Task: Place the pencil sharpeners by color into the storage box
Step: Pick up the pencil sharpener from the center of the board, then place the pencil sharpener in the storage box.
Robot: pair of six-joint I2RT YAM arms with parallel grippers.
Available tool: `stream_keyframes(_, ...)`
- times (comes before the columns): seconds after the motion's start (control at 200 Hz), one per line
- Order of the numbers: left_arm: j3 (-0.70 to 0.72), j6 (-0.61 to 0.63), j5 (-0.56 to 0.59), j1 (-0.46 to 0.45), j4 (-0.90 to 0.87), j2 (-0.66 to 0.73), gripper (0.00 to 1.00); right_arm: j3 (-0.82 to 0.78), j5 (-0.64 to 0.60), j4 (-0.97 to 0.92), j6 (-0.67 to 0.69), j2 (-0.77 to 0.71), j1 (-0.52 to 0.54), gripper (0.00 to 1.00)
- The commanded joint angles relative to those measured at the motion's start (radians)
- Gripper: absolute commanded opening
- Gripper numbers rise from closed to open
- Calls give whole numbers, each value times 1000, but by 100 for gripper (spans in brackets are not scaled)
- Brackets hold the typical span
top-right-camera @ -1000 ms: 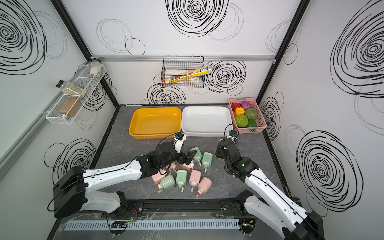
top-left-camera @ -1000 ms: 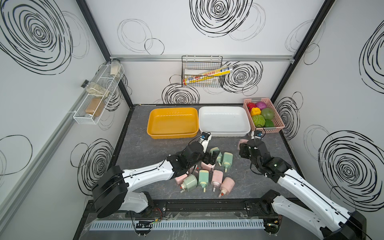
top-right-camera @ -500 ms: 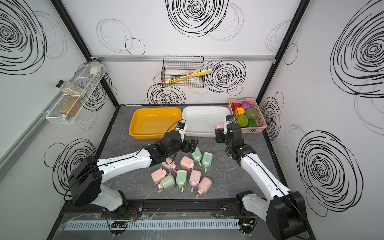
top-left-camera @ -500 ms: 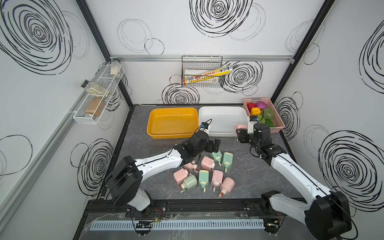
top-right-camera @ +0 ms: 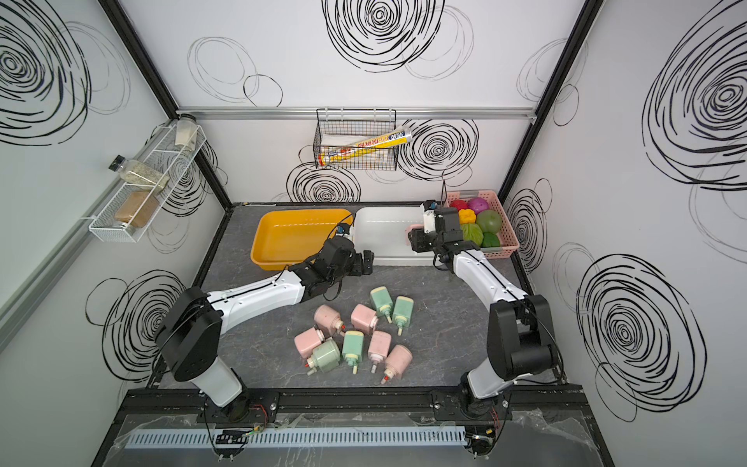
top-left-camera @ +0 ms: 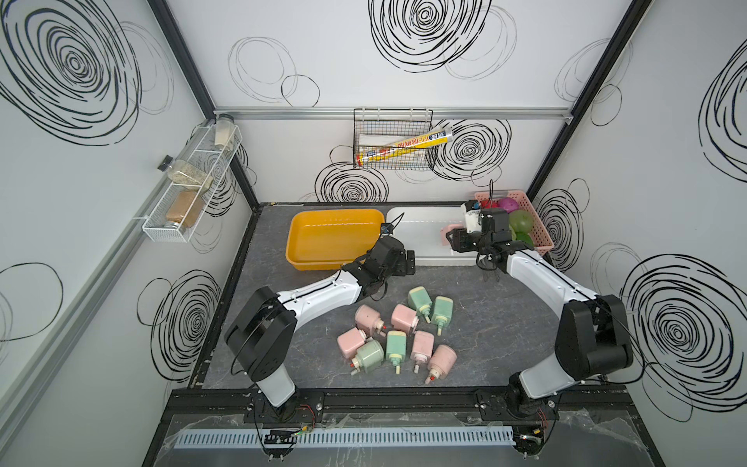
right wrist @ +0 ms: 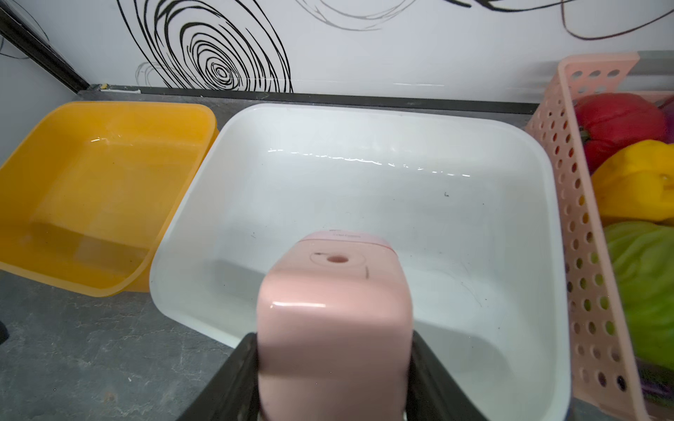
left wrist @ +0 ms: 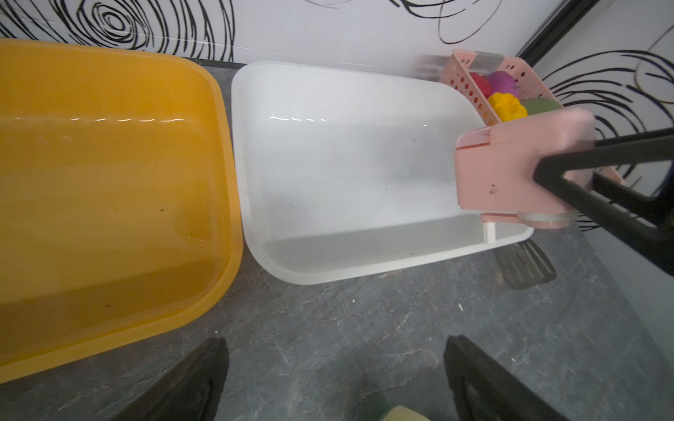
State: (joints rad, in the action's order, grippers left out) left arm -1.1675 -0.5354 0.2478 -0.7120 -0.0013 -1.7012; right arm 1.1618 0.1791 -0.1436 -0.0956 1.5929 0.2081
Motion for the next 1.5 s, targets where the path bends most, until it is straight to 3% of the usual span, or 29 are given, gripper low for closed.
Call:
stream_keyframes(0.0, -73, 0, 38, 37, -8, -57, 99, 111, 29, -96, 73, 64, -30, 0)
stream_keyframes(0.195, -187, 19, 65, 82, -41, -188, 99, 322, 1, -262, 129, 226, -58, 0)
stream_keyframes(0.53, -417, 48, 120, 142, -118, -384, 99, 683, -227, -452, 143, 497, -65, 0)
stream_keyframes(0.896, -679, 87, 181, 169, -231, -582, 99, 875, -229, -539, 80, 652, -75, 0)
stream_keyframes(1.286, -682, 35, 243, 177, -270, -607, 99, 1025, -259, -605, 63, 755, -82, 13)
stream_keyframes(1.496, -647, 24, 264, 179, -268, -584, 99, 1105, -234, -653, 52, 811, -95, 27)
